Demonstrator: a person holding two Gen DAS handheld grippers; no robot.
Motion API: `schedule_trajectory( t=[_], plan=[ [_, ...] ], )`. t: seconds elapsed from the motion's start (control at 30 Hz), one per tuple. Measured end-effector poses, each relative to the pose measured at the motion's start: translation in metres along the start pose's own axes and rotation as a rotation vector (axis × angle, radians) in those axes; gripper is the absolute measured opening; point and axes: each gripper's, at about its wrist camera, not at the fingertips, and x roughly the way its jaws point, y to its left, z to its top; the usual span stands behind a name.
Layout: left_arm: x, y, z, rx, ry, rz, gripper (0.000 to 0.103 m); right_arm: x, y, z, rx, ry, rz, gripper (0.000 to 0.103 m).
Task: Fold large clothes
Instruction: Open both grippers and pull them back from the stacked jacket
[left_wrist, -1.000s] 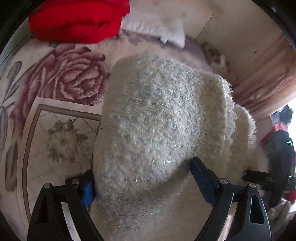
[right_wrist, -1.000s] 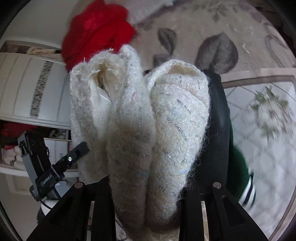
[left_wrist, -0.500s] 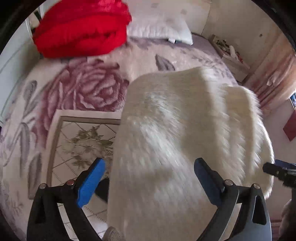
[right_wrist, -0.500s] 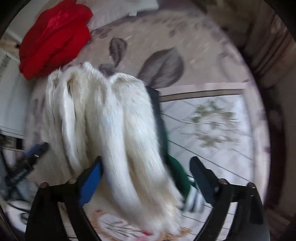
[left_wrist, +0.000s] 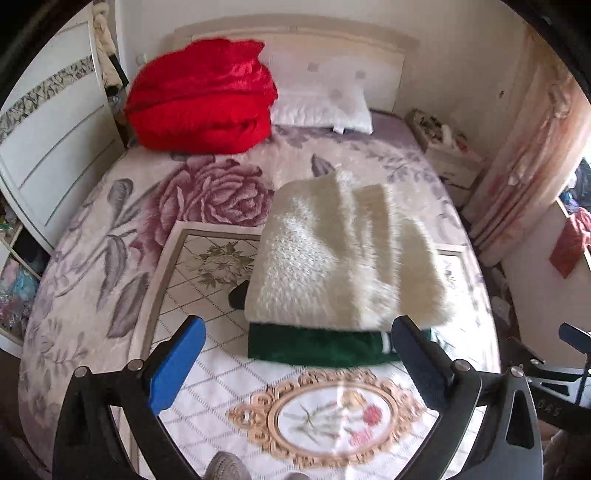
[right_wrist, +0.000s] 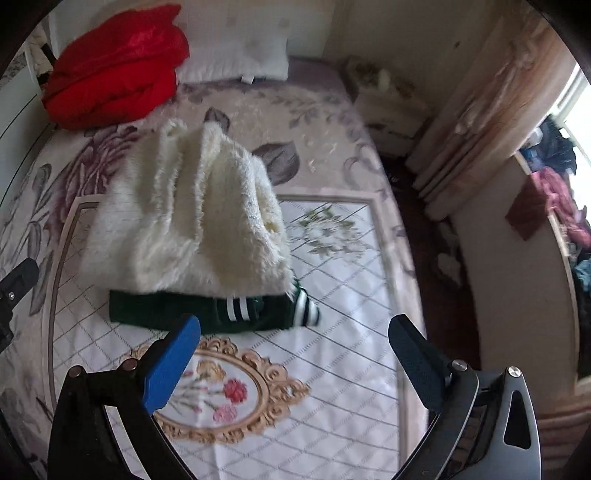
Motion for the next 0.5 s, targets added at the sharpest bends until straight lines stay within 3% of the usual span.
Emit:
schedule_trajectory(
  t=[0.3, 0.5],
  plan=[
    [-0.152, -0.001, -0.034, 0.007, -0.078, -0.008, 0.103, -0.187, -0.028, -0.070, 0.050, -0.111, -0.023, 0.103],
    [-0.236, 0.002, -0.066, 0.009, -0.126, 0.009, 0.103, -0.285, -0.035, -0.117, 0.034, -0.193, -0.024, 0.103]
  ],
)
